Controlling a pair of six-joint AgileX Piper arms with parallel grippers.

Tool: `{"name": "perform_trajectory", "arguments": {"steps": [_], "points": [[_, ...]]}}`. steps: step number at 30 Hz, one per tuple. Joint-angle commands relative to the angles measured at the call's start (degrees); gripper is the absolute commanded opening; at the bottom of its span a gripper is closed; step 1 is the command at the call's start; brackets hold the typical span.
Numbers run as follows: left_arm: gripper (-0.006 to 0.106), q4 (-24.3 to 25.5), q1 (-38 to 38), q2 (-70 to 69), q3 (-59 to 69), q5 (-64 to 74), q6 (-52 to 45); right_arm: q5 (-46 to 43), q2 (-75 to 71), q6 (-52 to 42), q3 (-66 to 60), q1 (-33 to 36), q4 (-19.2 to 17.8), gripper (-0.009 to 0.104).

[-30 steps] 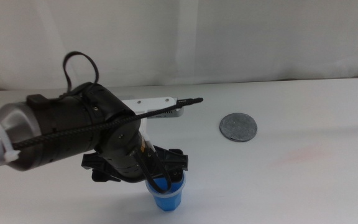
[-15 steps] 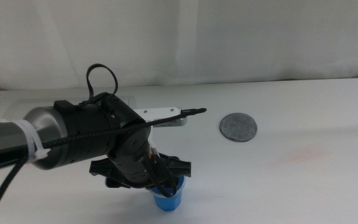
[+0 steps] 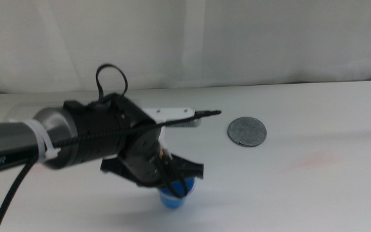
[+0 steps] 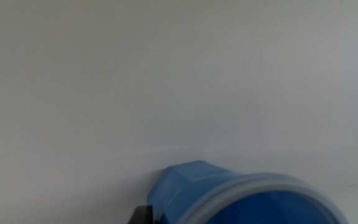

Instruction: Place an empty cup on a cup mat.

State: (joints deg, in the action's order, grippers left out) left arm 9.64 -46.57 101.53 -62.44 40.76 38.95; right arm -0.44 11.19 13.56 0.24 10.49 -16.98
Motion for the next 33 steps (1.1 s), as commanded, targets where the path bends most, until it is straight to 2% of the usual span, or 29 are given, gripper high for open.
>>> {"name": "perform_trajectory", "arguments": {"steps": [1,10,13,20,25,33], "points": [[-0.003,0.0,-0.3,-0.1,-3.0,2.0,-2.1,-0.3,0.2,-0.1,-2.3,-0.3,-0.4,-0.003],[-0.003,-0.3,-0.1,3.0,-25.5,6.1,-9.6,-0.3,0.2,-0.1,-2.3,-0.3,-0.4,-0.003],[-0.003,-3.2,-0.1,7.3,-34.4,8.4,-14.6,-0.3,0.2,-0.1,-2.3,-0.3,-0.4,-0.003],[-0.003,-5.3,-0.3,19.4,-53.3,14.9,-18.1,-0.3,0.2,-0.1,-2.3,-0.3,-0.4,-0.003],[-0.003,-11.8,-0.3,26.2,-61.9,15.9,-21.6,-0.3,0.2,-0.1,-2.3,-0.3,-0.4,-0.003],[-0.003,-11.8,-0.3,32.5,-64.3,16.7,-21.6,-0.3,0.2,-0.1,-2.3,-0.3,-0.4,-0.003]]}}
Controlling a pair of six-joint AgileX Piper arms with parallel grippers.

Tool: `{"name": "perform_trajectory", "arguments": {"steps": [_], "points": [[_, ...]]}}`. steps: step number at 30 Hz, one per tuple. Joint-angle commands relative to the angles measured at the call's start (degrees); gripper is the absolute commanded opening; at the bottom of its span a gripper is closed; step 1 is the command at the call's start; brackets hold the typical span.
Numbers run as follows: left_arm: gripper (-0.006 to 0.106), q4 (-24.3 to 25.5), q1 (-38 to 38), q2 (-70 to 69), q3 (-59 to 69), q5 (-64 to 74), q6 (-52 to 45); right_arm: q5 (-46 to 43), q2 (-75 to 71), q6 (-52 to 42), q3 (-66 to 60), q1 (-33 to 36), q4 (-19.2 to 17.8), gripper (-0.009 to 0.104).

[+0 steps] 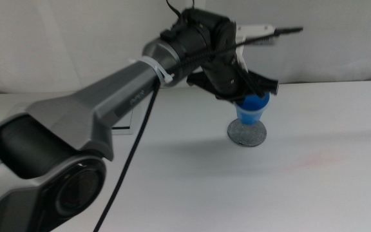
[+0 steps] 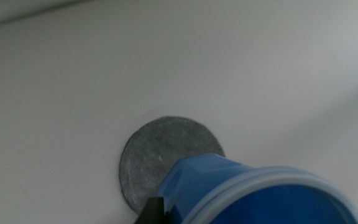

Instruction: Place an empty cup on a cup mat.

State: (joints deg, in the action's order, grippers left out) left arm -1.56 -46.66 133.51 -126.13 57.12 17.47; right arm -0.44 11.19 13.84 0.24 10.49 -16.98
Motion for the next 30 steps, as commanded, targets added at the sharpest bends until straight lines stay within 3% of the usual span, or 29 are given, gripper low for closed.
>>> {"name": "perform_trajectory", "arguments": {"steps": [1,7,28,29,30], "points": [[-0.003,-0.8,-0.2,1.2,-0.6,0.4,-0.1,-0.3,0.2,-0.4,-2.3,-0.3,-0.4,-0.003],[-0.003,-3.3,-0.2,3.6,-0.6,-1.0,-1.1,-0.3,0.2,-0.4,-2.3,-0.3,-0.4,-0.003],[-0.003,-3.2,-0.1,7.8,-0.6,-3.8,-1.4,-0.3,0.2,-0.4,-2.3,-0.3,-0.4,-0.003],[0.010,-3.2,-0.1,7.8,-0.6,-3.8,-1.4,-0.3,0.2,-0.4,-2.3,-0.3,-0.4,-0.003],[0.016,-3.2,-0.1,7.8,-0.6,-3.8,-1.4,-0.3,0.2,-0.4,-2.3,-0.3,-0.4,-0.003]]}}
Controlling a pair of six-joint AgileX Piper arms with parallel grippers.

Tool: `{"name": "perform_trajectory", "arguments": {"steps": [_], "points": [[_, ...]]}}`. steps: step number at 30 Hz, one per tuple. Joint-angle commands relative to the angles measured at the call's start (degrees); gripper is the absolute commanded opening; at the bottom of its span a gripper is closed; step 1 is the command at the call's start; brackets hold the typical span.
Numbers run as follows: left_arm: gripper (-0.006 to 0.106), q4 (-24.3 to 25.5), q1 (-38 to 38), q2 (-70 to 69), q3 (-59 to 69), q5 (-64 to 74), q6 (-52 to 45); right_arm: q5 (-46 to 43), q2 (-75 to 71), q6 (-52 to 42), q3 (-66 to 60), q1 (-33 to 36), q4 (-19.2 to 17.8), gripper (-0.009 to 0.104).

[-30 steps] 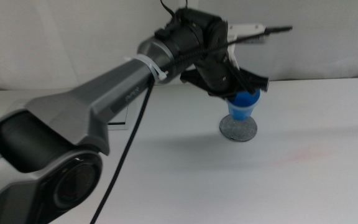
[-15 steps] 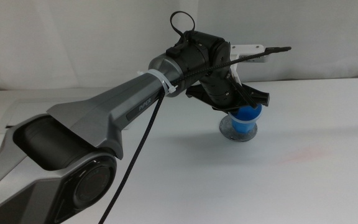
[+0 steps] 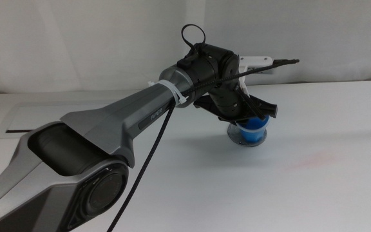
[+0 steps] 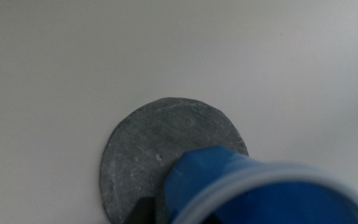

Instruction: Place an empty cup on a cup mat.

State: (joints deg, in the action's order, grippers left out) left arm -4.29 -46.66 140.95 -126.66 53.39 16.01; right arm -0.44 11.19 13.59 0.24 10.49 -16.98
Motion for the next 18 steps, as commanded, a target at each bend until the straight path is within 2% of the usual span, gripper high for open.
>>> {"name": "perform_trajectory", "arguments": {"steps": [1,6,9,11,18], "points": [[0.023,-0.4,-0.1,0.4,0.0,-0.1,0.0,-0.3,0.2,-0.1,-2.3,-0.3,-0.4,-0.003],[0.062,-0.4,-0.1,0.1,0.0,-1.0,0.0,-0.3,0.2,-0.1,-2.3,-0.3,-0.4,-0.003],[0.077,-0.4,-0.1,-0.2,0.0,-2.0,0.0,-0.3,0.2,-0.1,-2.3,-0.3,-0.4,-0.003],[0.081,-0.4,-0.1,-0.4,0.0,-2.5,0.0,-0.3,0.2,-0.1,-2.3,-0.3,-0.4,-0.003],[0.080,-0.3,-0.1,-1.2,0.0,-4.8,0.0,-0.3,0.2,-0.1,-2.3,-0.3,-0.4,-0.003]]}}
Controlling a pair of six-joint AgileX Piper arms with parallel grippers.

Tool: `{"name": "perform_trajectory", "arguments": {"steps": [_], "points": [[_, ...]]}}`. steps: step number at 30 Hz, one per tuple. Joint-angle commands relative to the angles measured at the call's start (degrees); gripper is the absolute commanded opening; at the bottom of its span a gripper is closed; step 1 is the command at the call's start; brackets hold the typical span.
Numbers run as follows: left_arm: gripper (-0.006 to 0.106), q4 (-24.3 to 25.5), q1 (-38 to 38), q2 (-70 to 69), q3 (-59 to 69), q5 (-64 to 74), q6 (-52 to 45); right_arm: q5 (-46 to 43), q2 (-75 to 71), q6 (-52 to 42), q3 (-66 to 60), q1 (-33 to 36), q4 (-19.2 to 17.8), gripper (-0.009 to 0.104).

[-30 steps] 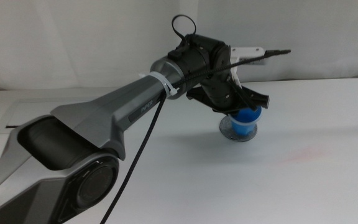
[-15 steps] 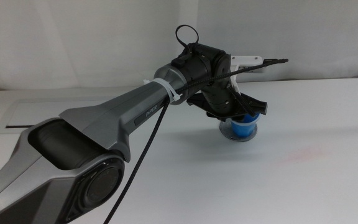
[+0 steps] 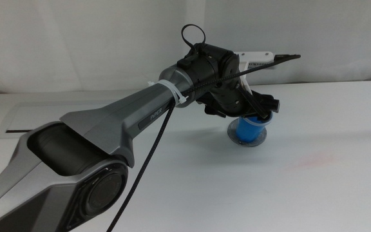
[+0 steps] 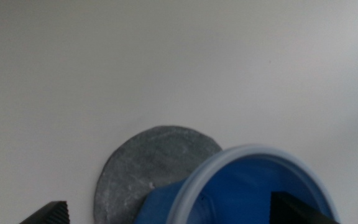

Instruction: Place an empty cup on a cup mat.

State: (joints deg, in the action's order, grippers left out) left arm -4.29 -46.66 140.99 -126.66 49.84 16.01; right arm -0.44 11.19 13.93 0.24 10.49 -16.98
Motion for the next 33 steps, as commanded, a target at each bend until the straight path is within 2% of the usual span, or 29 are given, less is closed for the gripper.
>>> {"name": "perform_trajectory", "arguments": {"steps": [1,13,18,23,27,33], "points": [[0.080,0.0,-0.1,-1.6,0.0,-1.6,0.0,-0.3,0.2,-0.5,-2.3,-0.3,-0.4,-0.003],[0.080,1.6,0.6,-5.0,-0.7,-3.3,-0.4,-0.3,0.2,-0.5,-2.3,-0.3,-0.4,-0.003],[0.080,5.8,0.7,-7.8,-0.7,-3.1,-1.0,-0.3,0.2,-0.5,-2.3,-0.3,-0.4,-0.003],[0.079,14.8,0.7,-11.3,-0.7,2.4,-9.6,-0.3,0.2,-0.5,-2.3,-0.3,-0.4,-0.003],[0.079,20.9,2.3,-14.3,-0.7,8.5,-7.2,-0.3,0.2,-0.5,-2.3,-0.3,-0.4,-0.003],[0.079,21.9,7.6,-19.6,0.9,10.7,-5.5,-0.3,0.2,-0.5,-2.3,-0.3,-0.4,-0.003]]}}
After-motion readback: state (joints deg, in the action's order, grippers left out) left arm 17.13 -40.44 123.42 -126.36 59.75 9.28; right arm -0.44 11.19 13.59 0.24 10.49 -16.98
